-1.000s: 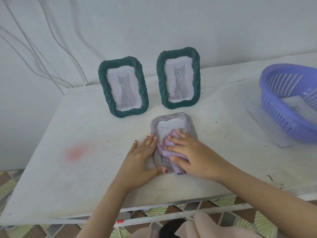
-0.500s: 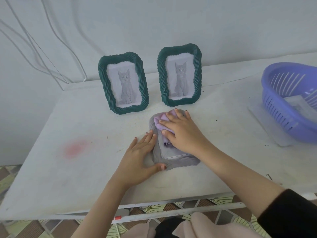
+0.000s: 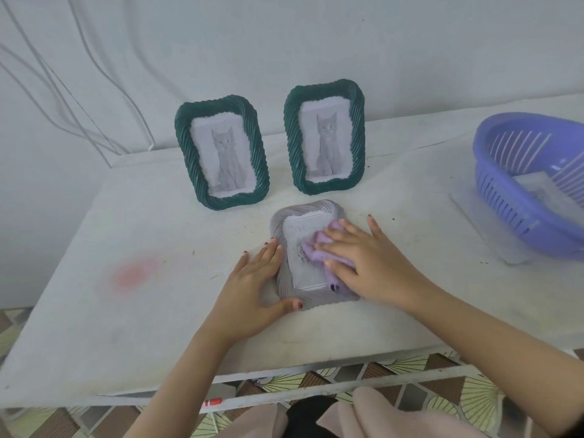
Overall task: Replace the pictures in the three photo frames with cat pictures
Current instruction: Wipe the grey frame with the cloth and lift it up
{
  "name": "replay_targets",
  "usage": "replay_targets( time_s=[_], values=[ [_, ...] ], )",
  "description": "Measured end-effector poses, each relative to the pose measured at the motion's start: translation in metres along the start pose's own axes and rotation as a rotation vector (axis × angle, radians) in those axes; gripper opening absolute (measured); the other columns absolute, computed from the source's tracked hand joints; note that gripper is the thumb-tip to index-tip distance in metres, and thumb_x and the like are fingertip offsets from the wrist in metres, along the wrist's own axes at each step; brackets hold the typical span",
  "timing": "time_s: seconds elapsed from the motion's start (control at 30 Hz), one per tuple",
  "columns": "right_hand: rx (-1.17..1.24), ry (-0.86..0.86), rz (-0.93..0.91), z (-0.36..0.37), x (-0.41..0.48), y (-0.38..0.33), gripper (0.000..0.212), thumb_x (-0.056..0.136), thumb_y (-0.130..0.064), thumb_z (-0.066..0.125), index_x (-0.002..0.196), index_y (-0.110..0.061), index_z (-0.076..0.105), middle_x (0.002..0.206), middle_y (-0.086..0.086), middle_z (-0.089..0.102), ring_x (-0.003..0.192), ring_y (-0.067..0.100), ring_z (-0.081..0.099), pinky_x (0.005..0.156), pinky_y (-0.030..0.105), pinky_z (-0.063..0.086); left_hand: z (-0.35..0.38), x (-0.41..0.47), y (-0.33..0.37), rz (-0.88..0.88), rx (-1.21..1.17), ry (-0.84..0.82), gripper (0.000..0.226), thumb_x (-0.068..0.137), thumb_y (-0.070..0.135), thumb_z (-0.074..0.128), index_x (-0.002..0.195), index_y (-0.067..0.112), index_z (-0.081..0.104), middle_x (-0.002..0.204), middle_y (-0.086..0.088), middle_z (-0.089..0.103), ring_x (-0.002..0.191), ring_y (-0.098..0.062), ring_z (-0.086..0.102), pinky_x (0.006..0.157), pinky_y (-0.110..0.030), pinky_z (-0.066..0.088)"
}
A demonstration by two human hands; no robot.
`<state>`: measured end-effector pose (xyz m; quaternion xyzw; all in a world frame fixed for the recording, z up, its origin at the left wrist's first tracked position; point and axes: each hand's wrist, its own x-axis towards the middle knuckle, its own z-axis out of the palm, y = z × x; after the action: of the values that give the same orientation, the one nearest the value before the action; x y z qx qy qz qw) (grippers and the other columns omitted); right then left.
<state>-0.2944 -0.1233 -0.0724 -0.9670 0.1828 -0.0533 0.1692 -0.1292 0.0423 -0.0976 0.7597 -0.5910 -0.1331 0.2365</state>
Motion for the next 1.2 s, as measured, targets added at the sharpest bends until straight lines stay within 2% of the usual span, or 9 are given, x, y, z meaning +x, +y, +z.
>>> replay_targets(
  time_s=[0.23, 0.43, 0.57, 0.73, 0.83, 0.9, 1.03, 1.1, 1.2],
  values=[
    [-0.018, 0.021, 0.014, 0.014, 0.050, -0.009, 0.045, 0.097, -0.036, 0.036, 0.141, -0.026, 0.037, 0.153, 0.001, 0.027, 0.144, 0.026, 0.010, 0.115, 0.045, 0.002, 0.001, 0.000, 0.000, -0.003, 0.031, -0.010, 0.103, 0.065, 0.087, 0.031, 0.144, 0.023, 0.012, 0.151, 0.012, 0.008, 0.134, 0.015, -0.004, 0.110, -0.017, -0.007],
    [0.062, -0.037, -0.034, 0.017, 0.000, -0.033, 0.064, 0.085, -0.052, 0.015, 0.140, -0.030, 0.037, 0.154, -0.004, 0.024, 0.145, 0.021, 0.007, 0.116, 0.044, 0.007, 0.001, -0.001, -0.001, -0.005, 0.040, -0.017, 0.098, 0.065, 0.087, 0.029, 0.142, 0.029, 0.006, 0.153, 0.010, 0.009, 0.139, 0.003, 0.003, 0.112, -0.022, -0.002],
    [0.107, -0.018, 0.038, 0.014, -0.032, -0.037, 0.055, 0.088, -0.055, 0.022, 0.135, -0.038, 0.042, 0.157, -0.004, 0.013, 0.145, 0.018, 0.005, 0.116, 0.041, 0.007, 0.002, -0.001, -0.002, -0.027, 0.018, 0.000, 0.109, 0.061, 0.089, 0.031, 0.145, 0.022, 0.015, 0.152, 0.010, 0.009, 0.140, 0.002, 0.006, 0.113, -0.023, -0.002],
    [0.205, 0.209, 0.279, 0.015, -0.049, -0.041, 0.041, 0.088, -0.045, 0.049, 0.128, -0.034, 0.053, 0.137, 0.006, 0.040, 0.120, 0.023, 0.039, 0.100, 0.033, 0.037, 0.001, 0.000, -0.003, -0.041, -0.037, 0.007, 0.111, 0.058, 0.089, 0.037, 0.145, 0.022, 0.020, 0.151, 0.011, 0.011, 0.139, 0.004, 0.009, 0.113, -0.023, -0.001],
    [0.382, 0.277, 0.363, 0.013, -0.048, -0.042, 0.039, 0.084, -0.024, 0.065, 0.123, -0.029, 0.059, 0.114, -0.003, 0.041, 0.101, 0.008, 0.042, 0.084, 0.002, 0.031, -0.001, 0.001, -0.001, -0.054, -0.088, 0.003, 0.109, 0.057, 0.088, 0.040, 0.144, 0.026, 0.022, 0.152, 0.013, 0.013, 0.138, 0.007, 0.009, 0.113, -0.022, -0.002],
    [0.517, 0.323, 0.422, 0.006, -0.043, -0.042, 0.031, 0.081, -0.010, 0.067, 0.108, -0.026, 0.068, 0.104, -0.006, 0.049, 0.091, 0.002, 0.046, 0.076, -0.006, 0.029, -0.004, 0.000, 0.001, -0.085, -0.210, 0.012, 0.101, 0.057, 0.085, 0.047, 0.141, 0.032, 0.028, 0.151, 0.013, 0.017, 0.137, 0.010, 0.011, 0.113, -0.020, -0.001],
    [0.876, 0.347, 0.493, -0.007, -0.034, -0.040, 0.033, 0.080, -0.001, 0.061, 0.085, -0.032, 0.071, 0.092, -0.021, 0.068, 0.093, -0.003, 0.059, 0.073, 0.001, 0.040, -0.009, -0.005, 0.014, -0.128, -0.391, 0.153, 0.062, 0.071, 0.052, 0.064, 0.127, 0.049, 0.039, 0.144, 0.024, 0.027, 0.136, 0.007, 0.019, 0.110, -0.014, 0.014],
    [1.074, 0.393, 0.484, -0.012, -0.030, -0.041, 0.035, 0.081, 0.002, 0.060, 0.081, -0.031, 0.072, 0.089, -0.019, 0.071, 0.092, -0.001, 0.061, 0.074, 0.007, 0.043, -0.011, -0.007, 0.024, -0.102, -0.497, 0.228, 0.050, 0.074, 0.042, 0.065, 0.122, 0.042, 0.051, 0.136, 0.029, 0.037, 0.134, 0.006, 0.027, 0.105, -0.008, 0.022],
    [1.303, 0.405, 0.449, -0.017, -0.025, -0.049, 0.035, 0.083, 0.004, 0.058, 0.081, -0.026, 0.073, 0.088, -0.013, 0.072, 0.090, 0.006, 0.061, 0.081, 0.019, 0.044, -0.016, -0.008, 0.039, -0.066, -0.851, 0.220, 0.039, 0.075, 0.036, 0.063, 0.113, 0.030, 0.058, 0.129, 0.015, 0.055, 0.129, -0.006, 0.041, 0.103, -0.020, 0.035]
  ],
)
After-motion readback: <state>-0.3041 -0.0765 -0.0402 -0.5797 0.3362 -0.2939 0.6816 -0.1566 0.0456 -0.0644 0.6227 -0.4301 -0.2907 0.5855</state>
